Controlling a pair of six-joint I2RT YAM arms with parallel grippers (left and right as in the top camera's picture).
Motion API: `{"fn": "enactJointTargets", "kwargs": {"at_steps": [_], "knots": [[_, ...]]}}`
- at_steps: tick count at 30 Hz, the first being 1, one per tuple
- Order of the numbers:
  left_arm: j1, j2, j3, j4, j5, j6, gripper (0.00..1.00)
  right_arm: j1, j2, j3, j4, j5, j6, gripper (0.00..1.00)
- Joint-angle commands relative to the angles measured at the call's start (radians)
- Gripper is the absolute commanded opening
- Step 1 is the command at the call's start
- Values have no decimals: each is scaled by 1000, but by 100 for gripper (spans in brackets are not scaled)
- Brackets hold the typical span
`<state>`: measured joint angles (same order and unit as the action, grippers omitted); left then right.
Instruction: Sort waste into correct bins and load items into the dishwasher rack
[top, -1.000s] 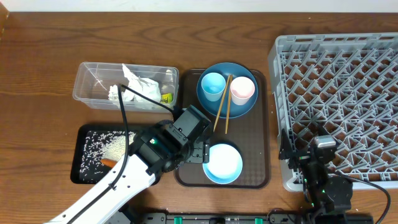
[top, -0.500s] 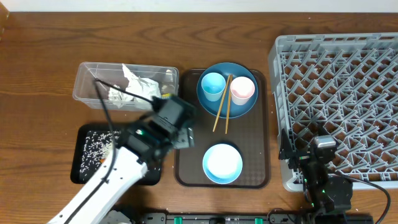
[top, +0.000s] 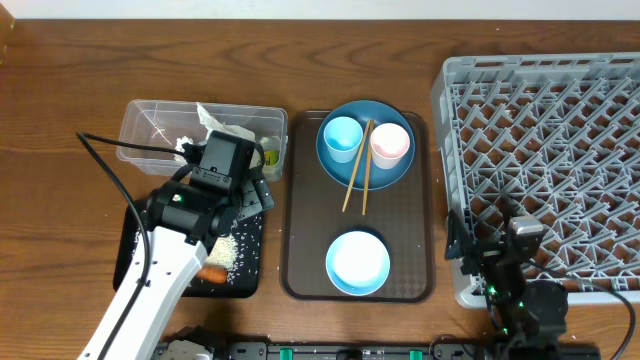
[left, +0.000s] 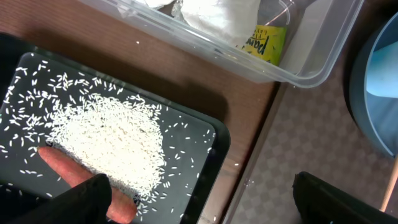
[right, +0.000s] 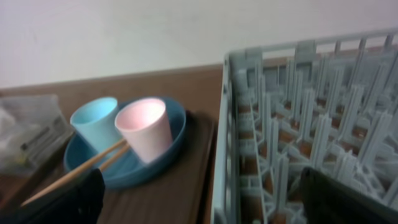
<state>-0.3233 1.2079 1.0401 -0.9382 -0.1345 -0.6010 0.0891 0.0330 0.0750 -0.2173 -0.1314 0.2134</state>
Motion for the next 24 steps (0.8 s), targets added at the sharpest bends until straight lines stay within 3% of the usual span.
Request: {"fn": "enactJointTargets", "kwargs": {"at_steps": [1,8,17,22,24], "knots": [[5,-11,15,-3,-16,13,97,10,40,160,-127,-19,44,99],[5,-11,15,5,-9,13,99,10,341,606,-455,4,40,99],[5,-11,15,53,-39,13,100,11,941,1271,-931,3,42,99],[5,-11,15,51,-38,13,100,25,1133,1449,-1085,-34,44,99],[5,-11,15,49,-36,13,99,25,1170,1449,-1089,-156,34,99]]}}
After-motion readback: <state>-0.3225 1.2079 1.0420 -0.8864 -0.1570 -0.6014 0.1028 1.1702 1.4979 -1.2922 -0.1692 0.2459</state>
